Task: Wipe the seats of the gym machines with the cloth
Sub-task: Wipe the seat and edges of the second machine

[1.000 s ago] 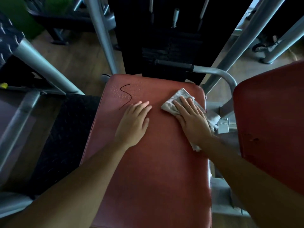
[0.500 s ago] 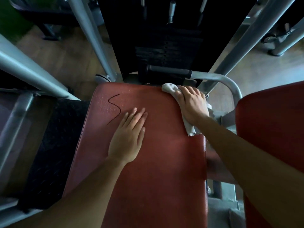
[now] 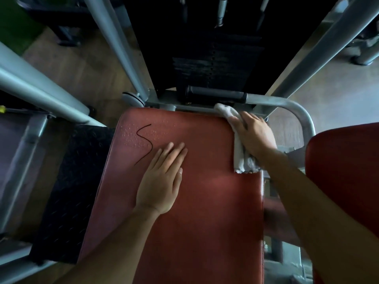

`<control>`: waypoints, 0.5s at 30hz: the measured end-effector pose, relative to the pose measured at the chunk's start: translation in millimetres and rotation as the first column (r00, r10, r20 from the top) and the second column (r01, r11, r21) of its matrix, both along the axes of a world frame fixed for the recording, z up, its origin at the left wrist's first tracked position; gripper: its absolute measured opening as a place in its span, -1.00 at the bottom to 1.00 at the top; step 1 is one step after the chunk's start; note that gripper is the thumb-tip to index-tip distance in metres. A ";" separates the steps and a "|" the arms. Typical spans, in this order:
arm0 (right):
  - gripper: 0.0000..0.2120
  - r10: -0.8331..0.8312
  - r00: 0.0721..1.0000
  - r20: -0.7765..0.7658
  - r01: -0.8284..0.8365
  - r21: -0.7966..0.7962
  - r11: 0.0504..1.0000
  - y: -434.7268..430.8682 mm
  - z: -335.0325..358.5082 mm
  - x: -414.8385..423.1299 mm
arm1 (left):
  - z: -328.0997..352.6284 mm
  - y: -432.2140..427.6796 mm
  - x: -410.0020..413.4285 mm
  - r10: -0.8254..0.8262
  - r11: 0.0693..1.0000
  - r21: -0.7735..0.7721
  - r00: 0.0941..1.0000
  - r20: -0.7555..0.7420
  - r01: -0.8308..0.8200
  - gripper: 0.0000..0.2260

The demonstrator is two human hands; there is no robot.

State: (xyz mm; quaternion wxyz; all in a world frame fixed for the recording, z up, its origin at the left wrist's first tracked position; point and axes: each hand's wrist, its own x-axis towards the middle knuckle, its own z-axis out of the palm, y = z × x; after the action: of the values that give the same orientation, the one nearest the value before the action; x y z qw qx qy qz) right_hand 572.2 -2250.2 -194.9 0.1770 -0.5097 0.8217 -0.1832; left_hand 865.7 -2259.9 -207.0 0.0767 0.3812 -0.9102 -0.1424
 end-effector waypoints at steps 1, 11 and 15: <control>-0.59 -0.032 0.999 0.014 0.032 -0.010 0.999 2.3 -1.4 -0.6 | 0.1 0.2 -0.1 0.000 1.000 -0.002 1.000 0.005 0.000 -0.57; -0.57 0.269 0.963 -0.030 -0.270 -0.010 0.963 -35.6 -0.8 33.9 | -3.7 0.0 0.7 0.003 1.000 0.011 1.000 -0.025 -0.002 -0.55; -0.68 0.156 0.987 0.044 -0.154 -0.046 0.987 -10.1 1.9 3.8 | -1.9 0.2 0.2 0.002 1.000 0.008 1.000 0.001 -0.002 -0.56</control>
State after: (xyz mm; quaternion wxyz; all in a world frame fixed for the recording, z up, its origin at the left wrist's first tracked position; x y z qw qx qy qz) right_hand 576.0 -2260.3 -193.1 0.1992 -0.5713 0.7712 -0.1983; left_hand 865.8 -2259.7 -208.9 0.0747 0.3826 -0.9093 -0.1456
